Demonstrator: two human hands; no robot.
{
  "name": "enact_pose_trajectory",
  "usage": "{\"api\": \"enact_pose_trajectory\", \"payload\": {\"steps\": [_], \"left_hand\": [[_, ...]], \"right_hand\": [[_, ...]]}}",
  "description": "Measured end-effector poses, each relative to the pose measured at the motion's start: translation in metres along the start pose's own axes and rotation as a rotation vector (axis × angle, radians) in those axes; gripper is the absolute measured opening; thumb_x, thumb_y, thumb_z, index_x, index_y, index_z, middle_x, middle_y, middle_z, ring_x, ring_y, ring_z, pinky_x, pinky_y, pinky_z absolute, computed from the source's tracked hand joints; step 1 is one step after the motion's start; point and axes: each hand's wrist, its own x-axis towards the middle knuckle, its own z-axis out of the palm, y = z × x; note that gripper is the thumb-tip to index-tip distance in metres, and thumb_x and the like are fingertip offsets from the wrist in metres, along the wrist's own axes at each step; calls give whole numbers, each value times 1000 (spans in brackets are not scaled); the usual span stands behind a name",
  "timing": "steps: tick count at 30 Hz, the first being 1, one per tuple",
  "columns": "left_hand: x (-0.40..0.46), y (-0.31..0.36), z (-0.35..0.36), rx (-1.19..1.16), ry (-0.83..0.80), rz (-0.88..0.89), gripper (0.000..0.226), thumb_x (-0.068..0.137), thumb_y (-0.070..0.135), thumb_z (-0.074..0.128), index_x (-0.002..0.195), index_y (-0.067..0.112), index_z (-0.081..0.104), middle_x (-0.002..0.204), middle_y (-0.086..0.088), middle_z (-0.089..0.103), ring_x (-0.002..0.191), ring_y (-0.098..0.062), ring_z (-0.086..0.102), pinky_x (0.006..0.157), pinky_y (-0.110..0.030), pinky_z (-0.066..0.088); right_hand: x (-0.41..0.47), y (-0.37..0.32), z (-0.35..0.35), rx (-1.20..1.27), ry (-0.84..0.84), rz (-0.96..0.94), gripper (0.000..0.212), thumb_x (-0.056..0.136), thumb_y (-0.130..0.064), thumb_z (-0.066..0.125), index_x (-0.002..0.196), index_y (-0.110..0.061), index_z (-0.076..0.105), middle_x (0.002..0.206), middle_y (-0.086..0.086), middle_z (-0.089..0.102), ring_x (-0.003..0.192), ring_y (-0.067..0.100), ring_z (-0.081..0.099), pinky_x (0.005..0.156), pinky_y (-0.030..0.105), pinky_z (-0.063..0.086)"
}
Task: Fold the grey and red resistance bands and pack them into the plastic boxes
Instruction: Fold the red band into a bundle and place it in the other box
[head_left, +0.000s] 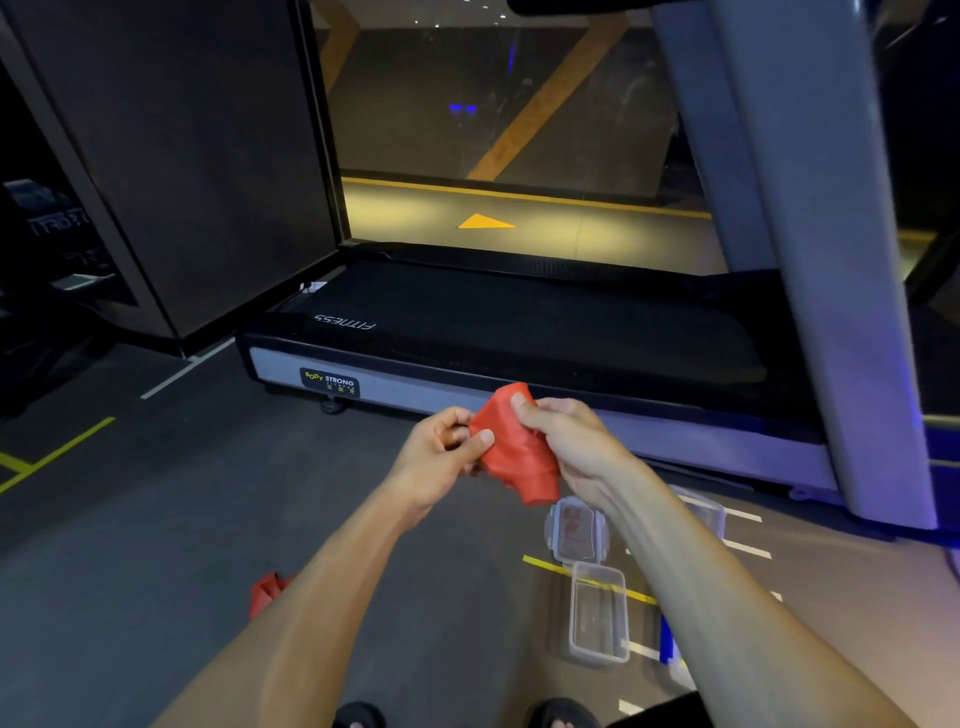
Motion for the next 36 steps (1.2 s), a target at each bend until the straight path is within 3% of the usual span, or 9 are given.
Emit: {"api": "enact_pose_trajectory", "payload": {"steps": [2, 6, 11, 15, 18, 21, 25, 30, 36], "left_hand": [[1, -1, 6, 47, 19, -2, 5, 96, 8, 68, 97, 11, 63, 76, -6, 69, 71, -20, 63, 71, -34, 57], [4, -1, 21, 150, 143, 2, 20, 88, 17, 79, 97, 18, 61, 87, -2, 64, 75, -11, 60, 70, -26, 53], [6, 9, 50, 364, 355, 71, 18, 84, 20, 83, 82, 19, 65, 71, 9, 60, 59, -2, 52, 64, -17, 47], [12, 18, 73, 340, 238, 51, 23, 95, 9, 68, 84, 29, 72, 83, 6, 75, 80, -14, 73, 82, -37, 61], [21, 40, 85, 226, 80, 18, 24, 101, 1, 56, 90, 17, 71, 79, 0, 71, 75, -17, 65, 80, -35, 58], [25, 65, 87, 36, -82, -92, 15, 104, 16, 57, 95, 8, 66, 74, -8, 55, 71, -18, 56, 73, -29, 59], [40, 62, 82, -8, -145, -183, 31, 95, 38, 68, 89, 9, 59, 82, -12, 57, 89, -29, 58, 92, -45, 59], [65, 25, 97, -77, -202, -278, 36, 91, 39, 70, 71, 18, 49, 73, -2, 55, 75, -16, 63, 69, -30, 58], [93, -58, 130, -40, -163, -358, 21, 96, 28, 68, 86, 15, 54, 70, 1, 63, 64, -10, 65, 60, -26, 55]], "right_hand": [[1, 3, -4, -7, -5, 32, 46, 101, -36, 62, 122, 4, 62, 111, 26, 73, 93, 42, 73, 66, 47, 62], [1, 6, -15, 89, 55, 47, 48, 103, -37, 57, 131, 3, 56, 123, 26, 69, 103, 32, 70, 71, 39, 63], [-3, 7, -29, 163, 98, 20, 42, 105, -33, 55, 131, 1, 56, 121, 23, 70, 106, 32, 72, 81, 43, 63], [-6, 5, -37, 183, 137, -38, 36, 106, -31, 54, 129, -3, 57, 115, 18, 74, 111, 31, 71, 100, 52, 55], [-4, -2, -49, 209, 186, -98, 34, 106, -31, 54, 125, -4, 59, 117, 18, 73, 106, 29, 72, 100, 51, 55], [3, -11, -56, 259, 176, -108, 35, 106, -33, 54, 127, -5, 59, 119, 19, 72, 103, 32, 73, 99, 53, 56], [10, -16, -52, 276, 108, -86, 32, 107, -29, 51, 126, -4, 60, 118, 18, 73, 110, 35, 71, 101, 51, 55], [23, 5, -78, 297, 104, -34, 38, 111, -26, 40, 134, -1, 58, 125, 18, 70, 119, 32, 67, 108, 50, 50], [46, 73, -140, 257, 43, 156, 36, 108, -26, 46, 136, -8, 60, 133, 21, 66, 125, 32, 62, 106, 50, 50]]}}
